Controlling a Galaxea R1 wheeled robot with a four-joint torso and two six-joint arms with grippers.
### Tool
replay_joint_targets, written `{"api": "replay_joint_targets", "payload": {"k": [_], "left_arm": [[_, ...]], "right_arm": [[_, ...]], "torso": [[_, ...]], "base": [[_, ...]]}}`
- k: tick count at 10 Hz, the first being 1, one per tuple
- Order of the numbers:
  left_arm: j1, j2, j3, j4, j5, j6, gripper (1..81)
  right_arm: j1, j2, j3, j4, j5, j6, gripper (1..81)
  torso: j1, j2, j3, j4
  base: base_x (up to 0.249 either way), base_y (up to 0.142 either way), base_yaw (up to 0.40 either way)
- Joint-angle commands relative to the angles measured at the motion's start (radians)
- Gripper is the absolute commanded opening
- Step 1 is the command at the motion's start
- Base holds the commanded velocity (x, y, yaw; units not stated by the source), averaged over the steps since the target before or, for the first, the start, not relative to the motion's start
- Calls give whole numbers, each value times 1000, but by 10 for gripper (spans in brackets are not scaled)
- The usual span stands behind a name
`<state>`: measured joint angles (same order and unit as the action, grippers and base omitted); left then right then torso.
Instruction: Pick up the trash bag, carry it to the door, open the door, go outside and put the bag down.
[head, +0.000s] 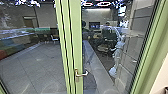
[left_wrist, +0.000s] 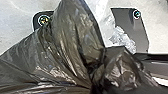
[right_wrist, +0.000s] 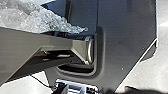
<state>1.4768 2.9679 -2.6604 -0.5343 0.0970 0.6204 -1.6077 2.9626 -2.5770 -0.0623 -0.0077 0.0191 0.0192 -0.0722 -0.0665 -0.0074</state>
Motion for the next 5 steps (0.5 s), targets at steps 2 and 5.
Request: {"api": "replay_joint_targets", "payload": {"k": [2, 5], "left_arm": [[-49, 2, 0, 2, 76, 7, 10], [-49, 2, -1, 2, 76, 7, 10]], "right_arm": [[34, 0, -4, -2, -60, -2, 811], [34, 2, -4, -4, -60, -2, 811]], "torso": [[0, 0, 0, 0], [0, 0, 0, 0]], "base": [[0, 0, 314], [0, 0, 314]]}}
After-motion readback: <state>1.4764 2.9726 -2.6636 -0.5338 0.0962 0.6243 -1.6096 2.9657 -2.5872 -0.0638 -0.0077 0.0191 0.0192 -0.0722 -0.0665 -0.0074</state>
